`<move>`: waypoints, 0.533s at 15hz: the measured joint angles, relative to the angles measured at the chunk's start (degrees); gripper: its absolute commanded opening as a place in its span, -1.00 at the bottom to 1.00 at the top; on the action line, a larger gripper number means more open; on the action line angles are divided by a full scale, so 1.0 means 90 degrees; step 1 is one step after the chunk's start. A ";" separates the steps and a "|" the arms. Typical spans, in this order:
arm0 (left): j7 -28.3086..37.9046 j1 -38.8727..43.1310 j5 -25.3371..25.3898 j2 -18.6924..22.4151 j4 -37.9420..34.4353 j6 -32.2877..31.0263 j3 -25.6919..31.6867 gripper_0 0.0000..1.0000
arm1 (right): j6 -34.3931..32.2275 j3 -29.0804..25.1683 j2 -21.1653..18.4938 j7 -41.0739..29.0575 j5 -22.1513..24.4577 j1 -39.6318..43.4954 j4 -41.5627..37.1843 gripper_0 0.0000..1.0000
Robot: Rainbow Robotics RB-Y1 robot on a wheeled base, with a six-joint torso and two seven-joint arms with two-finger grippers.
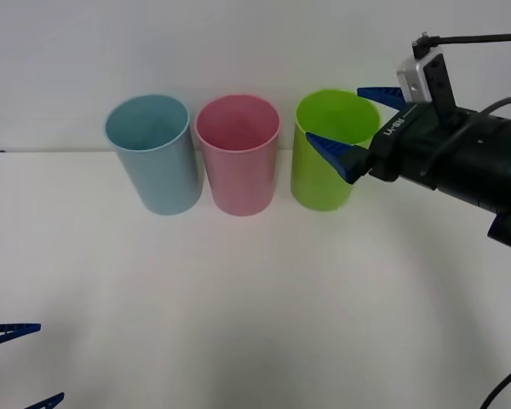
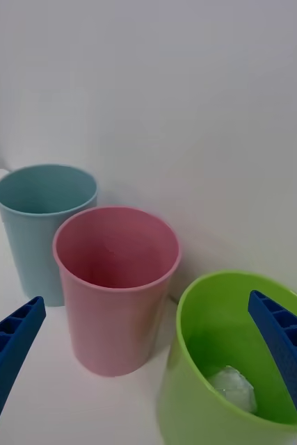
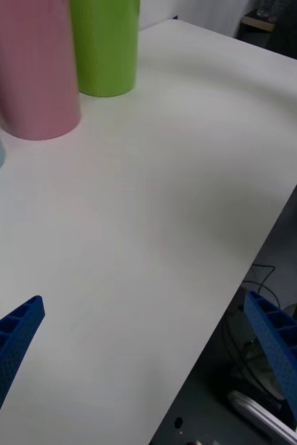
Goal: Put cans in the blue bin and PET bottles in the pink bin and trash in the green bin.
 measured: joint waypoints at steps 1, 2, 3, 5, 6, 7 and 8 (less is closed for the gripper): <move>0.0000 0.0000 0.0000 0.0000 0.0000 0.0000 0.0000 1.00 | 0.0149 -0.0036 -0.0006 0.0273 -0.0269 0.0282 -0.0074 1.00; 0.0000 0.0000 0.0000 0.0000 0.0000 0.0000 0.0000 1.00 | 0.0260 -0.0076 -0.0011 0.0567 -0.0591 0.0550 -0.0087 1.00; 0.0000 0.0000 0.0000 0.0000 0.0001 0.0000 0.0000 1.00 | 0.0291 -0.0117 -0.0010 0.0833 -0.0850 0.0781 -0.0090 1.00; 0.0000 0.0000 0.0000 0.0000 0.0000 0.0000 0.0000 1.00 | 0.0302 -0.0215 -0.0011 0.1325 -0.1317 0.1228 -0.0090 1.00; 0.0000 0.0000 0.0000 0.0000 0.0000 0.0000 0.0000 1.00 | 0.0297 -0.0229 -0.0012 0.1566 -0.1443 0.1425 -0.0088 1.00; 0.0000 0.0000 0.0000 0.0000 0.0000 0.0000 0.0000 1.00 | 0.0296 -0.0204 -0.0015 0.1794 -0.1510 0.1601 -0.0075 1.00; 0.0000 0.0000 0.0000 0.0000 0.0000 0.0000 0.0000 1.00 | 0.0297 -0.0144 -0.0020 0.1979 -0.1533 0.1740 -0.0060 1.00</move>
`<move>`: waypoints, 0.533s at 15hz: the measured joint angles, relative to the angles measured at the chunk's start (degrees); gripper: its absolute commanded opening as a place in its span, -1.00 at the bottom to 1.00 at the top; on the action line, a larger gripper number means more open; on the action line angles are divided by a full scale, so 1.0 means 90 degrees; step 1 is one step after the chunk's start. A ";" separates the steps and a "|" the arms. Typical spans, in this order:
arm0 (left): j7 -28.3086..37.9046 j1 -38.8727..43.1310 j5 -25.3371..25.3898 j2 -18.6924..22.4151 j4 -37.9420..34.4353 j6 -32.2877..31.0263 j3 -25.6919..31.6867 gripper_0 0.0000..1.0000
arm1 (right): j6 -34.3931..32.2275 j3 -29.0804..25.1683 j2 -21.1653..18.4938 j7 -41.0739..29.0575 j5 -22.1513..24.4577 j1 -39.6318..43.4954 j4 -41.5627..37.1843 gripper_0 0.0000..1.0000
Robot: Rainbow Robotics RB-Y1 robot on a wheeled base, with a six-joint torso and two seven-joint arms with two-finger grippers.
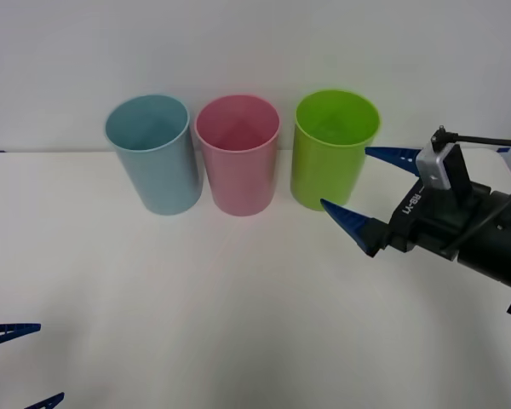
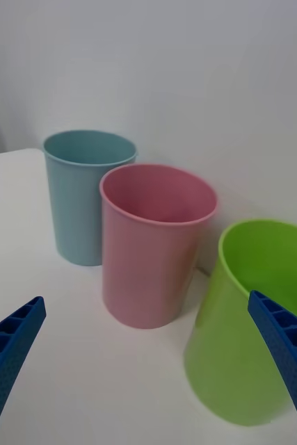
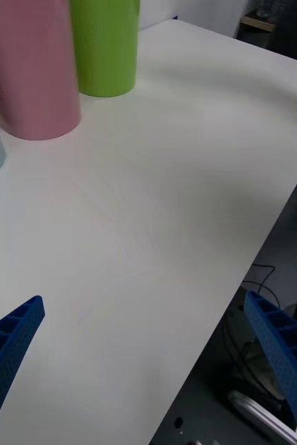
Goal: Put cans in the blue bin and PET bottles in the pink bin and trash in the green bin.
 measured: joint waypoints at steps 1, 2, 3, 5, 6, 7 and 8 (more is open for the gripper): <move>0.0000 0.0000 0.0000 0.0000 0.0000 0.0000 0.0000 1.00 | -0.0003 0.0085 0.0001 0.0187 -0.0073 0.0119 0.0060 1.00; 0.0000 0.0000 0.0000 0.0000 0.0000 0.0000 0.0000 1.00 | -0.0033 0.0161 0.0004 0.0399 -0.0242 0.0187 0.0203 1.00; 0.0000 0.0000 0.0000 0.0000 0.0000 0.0000 0.0000 1.00 | -0.0098 0.0213 0.0002 0.0660 -0.0463 0.0201 0.0414 1.00; 0.0000 0.0000 0.0000 0.0000 0.0000 0.0000 0.0000 1.00 | -0.0415 0.0257 0.0000 0.1282 -0.0962 0.0160 0.0958 1.00; 0.0000 0.0000 0.0000 0.0000 0.0000 0.0000 0.0000 1.00 | -0.0593 0.0259 -0.0001 0.1518 -0.1092 0.0124 0.1147 1.00; 0.0000 0.0000 0.0000 0.0000 0.0000 0.0000 0.0000 1.00 | -0.0778 0.0270 -0.0005 0.1731 -0.1183 0.0079 0.1345 1.00; 0.0000 0.0000 0.0000 0.0000 0.0000 0.0000 0.0000 1.00 | -0.0970 0.0294 -0.0010 0.1910 -0.1251 0.0016 0.1556 1.00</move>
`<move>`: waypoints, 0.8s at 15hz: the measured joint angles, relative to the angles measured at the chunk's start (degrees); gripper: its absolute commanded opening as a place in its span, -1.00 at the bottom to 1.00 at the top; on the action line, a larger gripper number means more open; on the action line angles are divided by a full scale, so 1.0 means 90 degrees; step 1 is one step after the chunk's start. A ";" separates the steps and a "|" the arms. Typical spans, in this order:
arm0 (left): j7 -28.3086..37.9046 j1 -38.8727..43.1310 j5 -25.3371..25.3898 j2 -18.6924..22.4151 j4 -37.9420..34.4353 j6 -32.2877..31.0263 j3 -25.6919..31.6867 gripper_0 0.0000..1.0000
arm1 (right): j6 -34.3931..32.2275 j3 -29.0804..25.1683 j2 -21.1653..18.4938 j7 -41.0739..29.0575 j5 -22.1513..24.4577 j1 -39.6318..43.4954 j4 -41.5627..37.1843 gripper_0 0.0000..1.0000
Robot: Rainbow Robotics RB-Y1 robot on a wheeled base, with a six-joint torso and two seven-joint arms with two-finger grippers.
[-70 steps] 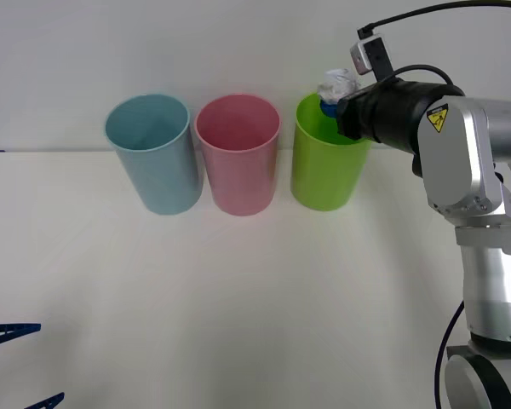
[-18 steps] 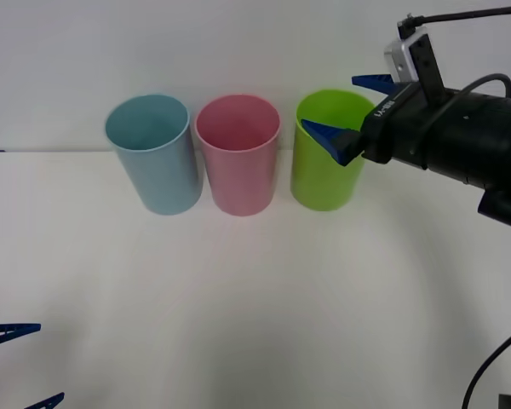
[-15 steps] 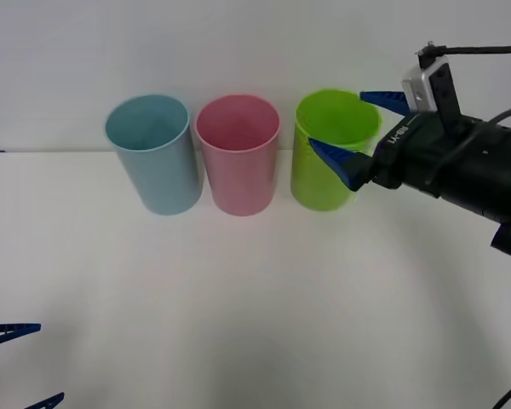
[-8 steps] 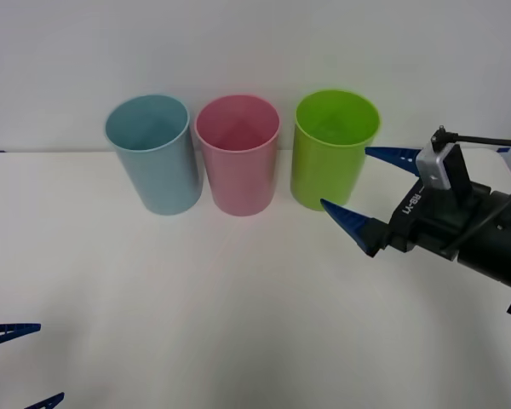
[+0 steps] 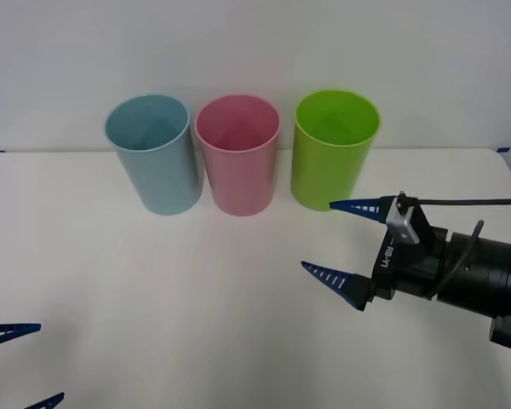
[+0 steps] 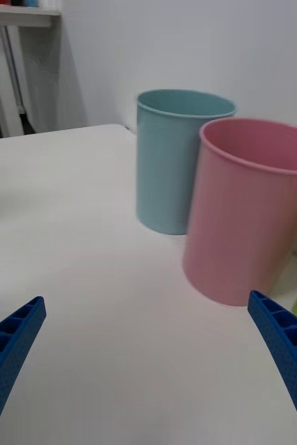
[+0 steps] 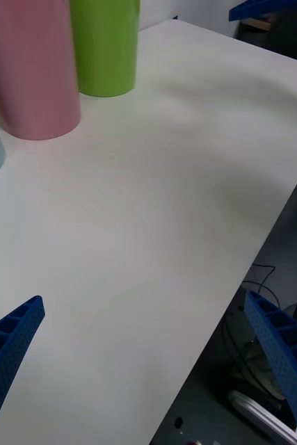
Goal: Put cans in the blue bin and PET bottles in the pink bin and trash in the green bin.
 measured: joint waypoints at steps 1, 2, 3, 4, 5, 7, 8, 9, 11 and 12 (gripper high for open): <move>0.0000 0.0000 0.0000 0.0000 0.0000 0.0000 0.0000 1.00 | -0.0146 0.0023 -0.0001 0.0134 -0.0035 -0.0048 0.0171 1.00; 0.0000 0.0000 0.0000 0.0000 0.0000 0.0000 0.0000 1.00 | -0.0261 0.0051 -0.0008 0.0223 -0.0054 -0.0079 0.0306 1.00; 0.0000 0.0000 0.0000 0.0000 0.0000 0.0000 0.0000 1.00 | -0.0354 0.0097 -0.0045 0.0270 -0.0057 -0.0102 0.0386 1.00; 0.0000 0.0000 0.0000 0.0000 0.0000 0.0000 0.0000 1.00 | -0.0395 0.0169 -0.0116 0.0304 -0.0058 -0.0107 0.0430 1.00; 0.0000 0.0000 0.0000 0.0000 0.0000 0.0000 0.0000 1.00 | -0.0406 0.0263 -0.0199 0.0332 -0.0059 -0.0108 0.0506 1.00; 0.0000 0.0000 0.0000 0.0000 0.0000 0.0000 0.0000 1.00 | -0.0409 0.0386 -0.0268 0.0401 -0.0067 -0.0108 0.0697 1.00; 0.0000 0.0000 0.0000 0.0000 0.0000 0.0000 0.0000 1.00 | -0.0409 0.0411 -0.0267 0.0416 -0.0067 -0.0108 0.0741 1.00; 0.0000 0.0000 0.0000 0.0000 0.0000 0.0000 0.0000 1.00 | -0.0409 0.0414 -0.0267 0.0418 -0.0068 -0.0108 0.0748 1.00; 0.0000 0.0000 0.0000 0.0000 0.0000 0.0000 0.0000 1.00 | -0.0409 0.0415 -0.0266 0.0418 -0.0068 -0.0108 0.0749 1.00; 0.0000 0.0000 0.0000 0.0000 0.0000 0.0000 0.0000 1.00 | -0.0409 0.0415 -0.0266 0.0418 -0.0068 -0.0108 0.0749 1.00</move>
